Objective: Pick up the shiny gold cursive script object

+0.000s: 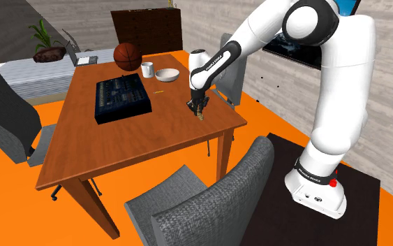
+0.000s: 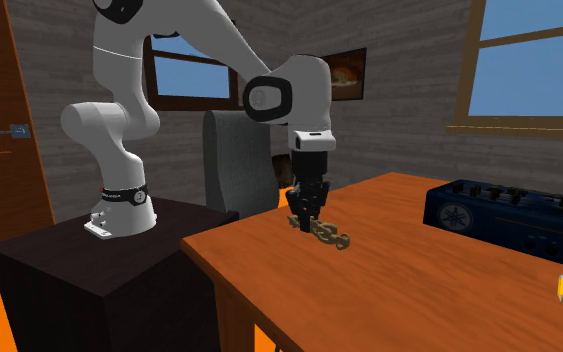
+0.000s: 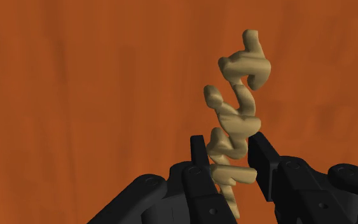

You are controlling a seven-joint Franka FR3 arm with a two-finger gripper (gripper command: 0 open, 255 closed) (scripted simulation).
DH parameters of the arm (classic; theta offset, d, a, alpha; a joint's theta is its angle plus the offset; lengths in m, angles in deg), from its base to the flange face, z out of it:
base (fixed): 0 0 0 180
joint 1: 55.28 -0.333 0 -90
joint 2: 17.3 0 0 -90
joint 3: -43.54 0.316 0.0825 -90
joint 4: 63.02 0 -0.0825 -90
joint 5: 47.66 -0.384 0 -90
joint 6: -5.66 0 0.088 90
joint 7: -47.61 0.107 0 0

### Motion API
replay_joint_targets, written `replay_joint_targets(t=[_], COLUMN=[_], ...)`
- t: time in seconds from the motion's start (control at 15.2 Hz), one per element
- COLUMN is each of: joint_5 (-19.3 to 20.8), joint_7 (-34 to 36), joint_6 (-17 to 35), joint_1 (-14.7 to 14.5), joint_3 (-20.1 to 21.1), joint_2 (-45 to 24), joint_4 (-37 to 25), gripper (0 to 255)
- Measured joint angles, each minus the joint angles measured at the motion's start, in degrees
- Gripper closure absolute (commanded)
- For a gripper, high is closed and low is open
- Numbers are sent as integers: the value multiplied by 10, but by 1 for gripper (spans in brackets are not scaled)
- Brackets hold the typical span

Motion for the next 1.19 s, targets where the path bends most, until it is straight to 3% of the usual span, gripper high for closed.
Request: replay_joint_targets(t=[0.53, 1.19], joint_5=[-1, -11], joint_7=[0, -8], joint_6=[-2, -66], joint_1=[0, 3], joint_3=[0, 4], joint_2=[3, 49], joint_4=[0, -18], gripper=[255, 255])
